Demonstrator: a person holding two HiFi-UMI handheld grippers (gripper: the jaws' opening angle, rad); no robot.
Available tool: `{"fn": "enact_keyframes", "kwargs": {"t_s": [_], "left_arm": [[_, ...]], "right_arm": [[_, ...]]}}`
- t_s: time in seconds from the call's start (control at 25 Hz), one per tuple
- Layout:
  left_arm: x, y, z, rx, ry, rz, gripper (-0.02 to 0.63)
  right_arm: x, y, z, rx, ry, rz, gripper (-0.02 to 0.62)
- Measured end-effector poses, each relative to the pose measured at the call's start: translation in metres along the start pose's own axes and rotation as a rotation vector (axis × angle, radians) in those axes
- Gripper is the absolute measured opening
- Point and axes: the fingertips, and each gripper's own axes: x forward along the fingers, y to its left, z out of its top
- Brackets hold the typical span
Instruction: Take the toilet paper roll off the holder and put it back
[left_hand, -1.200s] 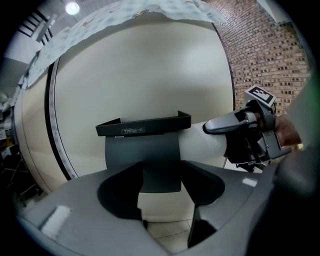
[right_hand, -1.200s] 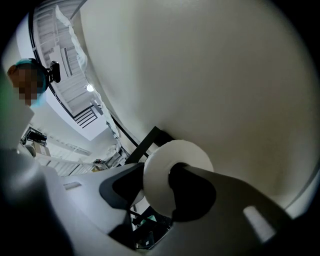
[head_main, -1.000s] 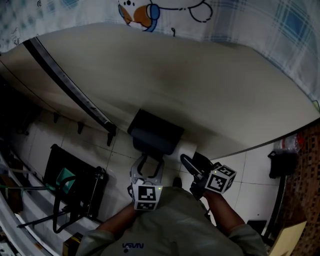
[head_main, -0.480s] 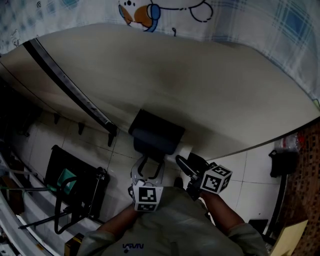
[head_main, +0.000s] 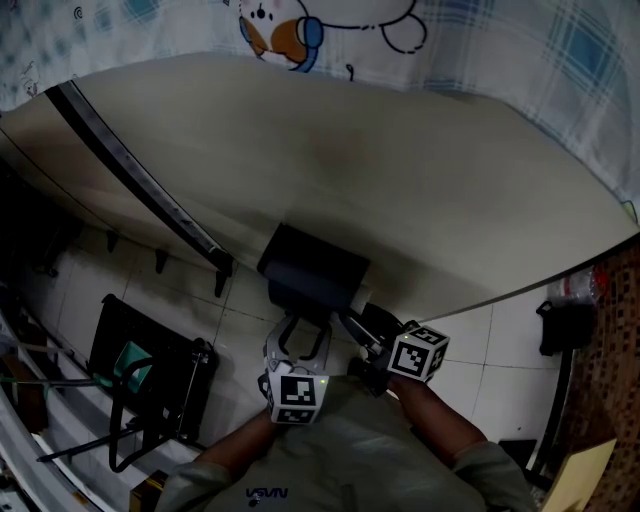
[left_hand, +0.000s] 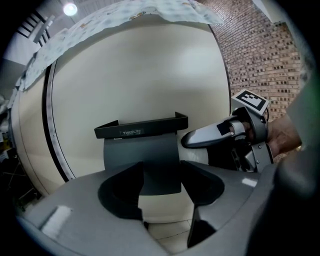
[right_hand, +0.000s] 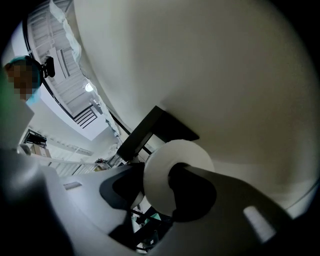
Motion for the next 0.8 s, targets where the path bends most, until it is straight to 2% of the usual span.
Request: {"fn": "enact_keyframes", "kwargs": {"t_s": [0.32, 0.8], "left_arm": [[0.01, -0.002, 0.0, 0.004, 0.013, 0.001, 0.233], [0.016, -0.003, 0.001, 0.003, 0.019, -0.002, 0.229]], "right_arm": [[0.005, 0.006, -0.006, 0.005, 0.047, 0.06, 0.161], [-0.016, 0.003, -0.002, 0.017, 0.048, 0.065, 0.152]]}}
